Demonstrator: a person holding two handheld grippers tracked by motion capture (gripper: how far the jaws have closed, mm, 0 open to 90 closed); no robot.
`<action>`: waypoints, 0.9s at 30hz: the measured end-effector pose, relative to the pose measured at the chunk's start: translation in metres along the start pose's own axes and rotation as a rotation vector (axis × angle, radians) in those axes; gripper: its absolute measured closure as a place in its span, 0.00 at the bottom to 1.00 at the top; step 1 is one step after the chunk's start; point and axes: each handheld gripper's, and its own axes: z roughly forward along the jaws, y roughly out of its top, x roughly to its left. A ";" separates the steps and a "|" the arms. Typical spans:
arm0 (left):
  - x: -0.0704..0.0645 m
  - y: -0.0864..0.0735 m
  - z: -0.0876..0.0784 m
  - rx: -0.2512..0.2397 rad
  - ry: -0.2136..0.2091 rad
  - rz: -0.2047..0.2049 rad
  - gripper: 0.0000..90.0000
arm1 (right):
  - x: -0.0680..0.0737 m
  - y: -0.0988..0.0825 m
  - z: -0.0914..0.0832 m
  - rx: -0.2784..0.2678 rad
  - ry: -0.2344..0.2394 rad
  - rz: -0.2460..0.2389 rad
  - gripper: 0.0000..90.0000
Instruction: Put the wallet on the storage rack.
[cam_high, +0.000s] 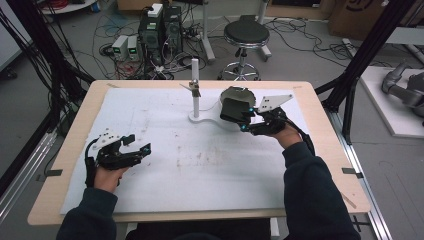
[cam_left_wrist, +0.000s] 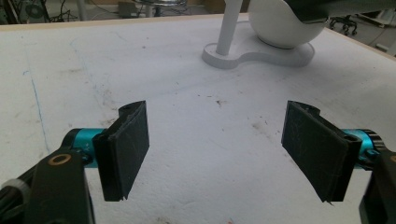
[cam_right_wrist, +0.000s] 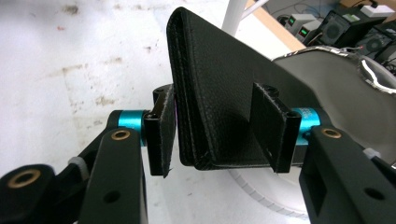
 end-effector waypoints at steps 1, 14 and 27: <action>0.000 0.000 0.000 0.001 0.000 -0.001 0.26 | 0.001 0.000 0.000 0.017 -0.005 0.001 0.58; -0.001 0.000 0.000 0.002 -0.004 -0.001 0.26 | -0.004 0.000 0.003 0.034 -0.044 0.030 0.53; 0.000 0.000 0.000 0.002 -0.007 -0.001 0.26 | -0.004 -0.002 -0.004 0.012 -0.051 0.081 0.49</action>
